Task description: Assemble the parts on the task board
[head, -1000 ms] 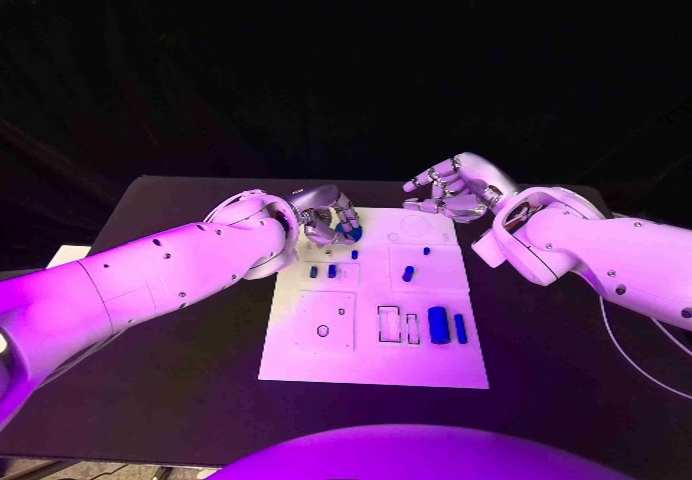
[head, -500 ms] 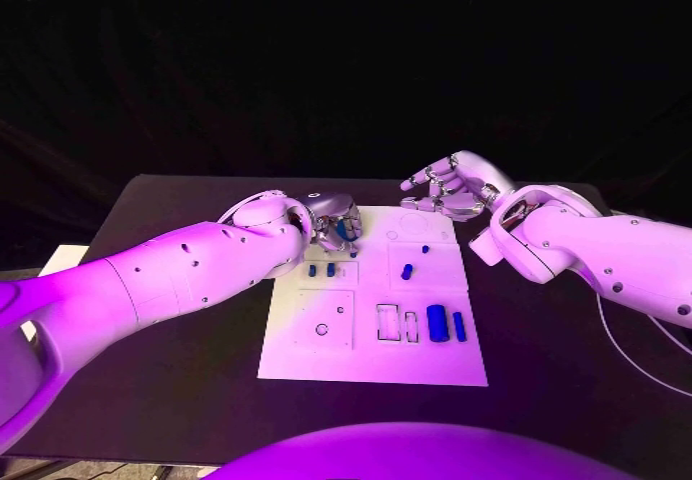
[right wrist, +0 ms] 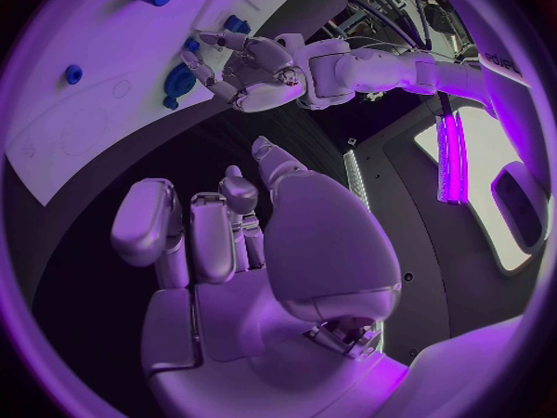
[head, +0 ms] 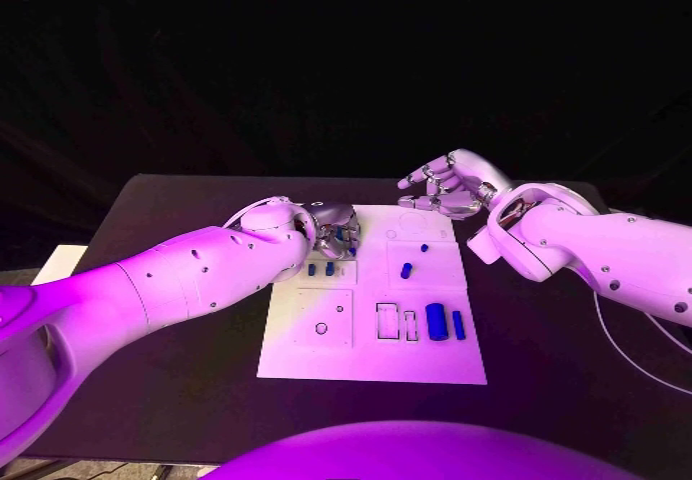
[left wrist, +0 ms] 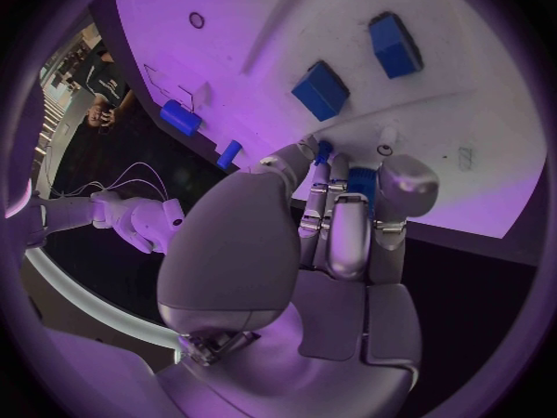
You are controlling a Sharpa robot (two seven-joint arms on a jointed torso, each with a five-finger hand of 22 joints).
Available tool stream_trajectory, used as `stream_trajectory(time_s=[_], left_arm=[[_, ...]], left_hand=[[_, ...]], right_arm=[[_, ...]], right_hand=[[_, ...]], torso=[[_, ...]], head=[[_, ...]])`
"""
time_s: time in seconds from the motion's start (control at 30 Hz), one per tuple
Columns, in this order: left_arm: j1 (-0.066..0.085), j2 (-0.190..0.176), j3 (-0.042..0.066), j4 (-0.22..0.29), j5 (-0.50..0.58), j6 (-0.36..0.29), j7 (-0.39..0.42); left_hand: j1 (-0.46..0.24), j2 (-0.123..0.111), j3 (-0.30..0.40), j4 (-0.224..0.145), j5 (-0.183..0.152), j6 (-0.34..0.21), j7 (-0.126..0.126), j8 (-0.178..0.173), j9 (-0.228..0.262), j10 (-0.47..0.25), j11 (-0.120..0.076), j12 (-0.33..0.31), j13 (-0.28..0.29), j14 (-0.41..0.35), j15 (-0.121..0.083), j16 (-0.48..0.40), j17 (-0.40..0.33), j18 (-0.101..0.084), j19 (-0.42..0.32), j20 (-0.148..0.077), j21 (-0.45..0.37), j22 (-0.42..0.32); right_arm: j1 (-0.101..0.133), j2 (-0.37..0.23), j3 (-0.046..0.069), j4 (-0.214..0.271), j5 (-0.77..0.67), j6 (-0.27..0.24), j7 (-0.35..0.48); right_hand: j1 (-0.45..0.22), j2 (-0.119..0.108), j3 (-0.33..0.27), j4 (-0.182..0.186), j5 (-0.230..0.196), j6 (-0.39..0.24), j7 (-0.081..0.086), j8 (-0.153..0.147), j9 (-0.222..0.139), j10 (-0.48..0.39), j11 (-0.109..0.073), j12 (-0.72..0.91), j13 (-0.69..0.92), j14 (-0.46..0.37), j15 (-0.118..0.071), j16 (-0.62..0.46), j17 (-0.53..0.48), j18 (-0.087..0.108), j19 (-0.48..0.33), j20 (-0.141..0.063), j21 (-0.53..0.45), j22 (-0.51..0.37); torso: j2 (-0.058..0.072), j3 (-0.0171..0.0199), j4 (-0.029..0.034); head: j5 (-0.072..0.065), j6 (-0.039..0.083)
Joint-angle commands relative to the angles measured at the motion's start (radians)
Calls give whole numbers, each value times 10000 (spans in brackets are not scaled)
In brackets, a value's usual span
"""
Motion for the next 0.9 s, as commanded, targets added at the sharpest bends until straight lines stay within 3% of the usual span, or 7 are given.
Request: stream_trajectory(time_s=[0.03, 0.47, 0.9], left_arm=[[-16, 48, 9, -27, -119, 260, -112], [-87, 237, 14, -297, -178, 241, -226], [-132, 334, 15, -453, -192, 197, -196]], left_hand=[[-35, 14, 87, -22, 37, 93, -18, -62, -22, 107, -1, -67, -16, 248, -68, -50, -25, -87, 86, 8, 86, 42], [177, 238, 810, -356, 42, 433, -51, -239, -123, 533, -57, -396, -10, 271, -128, 1, -85, -135, 133, -54, 346, 281], [113, 311, 1150, -604, 24, 846, -128, -249, -133, 1024, -169, -496, 55, 268, -204, 22, -164, -170, 169, -111, 605, 511]], right_arm=[[-7, 14, 2, 20, -29, 89, 94], [-7, 39, 2, 27, -29, 106, 95], [-7, 62, 2, 28, -29, 149, 88]], right_hand=[[8, 112, -42, -10, 54, -34, 3, -17, -8, -47, 14, -43, -14, 439, 78, -52, -5, 183, -36, 39, -41, 2], [8, 112, -42, -10, 54, -34, 3, -17, -8, -47, 14, -43, -14, 439, 78, -52, -5, 183, -36, 39, -41, 2], [20, 120, -47, -11, 64, -33, 4, -16, -7, -23, 14, -1, 19, 441, 78, -43, 7, 181, -31, 39, -37, 11]], torso=[[-3, 7, 10], [-2, 6, -4], [-12, 9, -1]], head=[[-6, -13], [-12, -18], [-20, -36]])
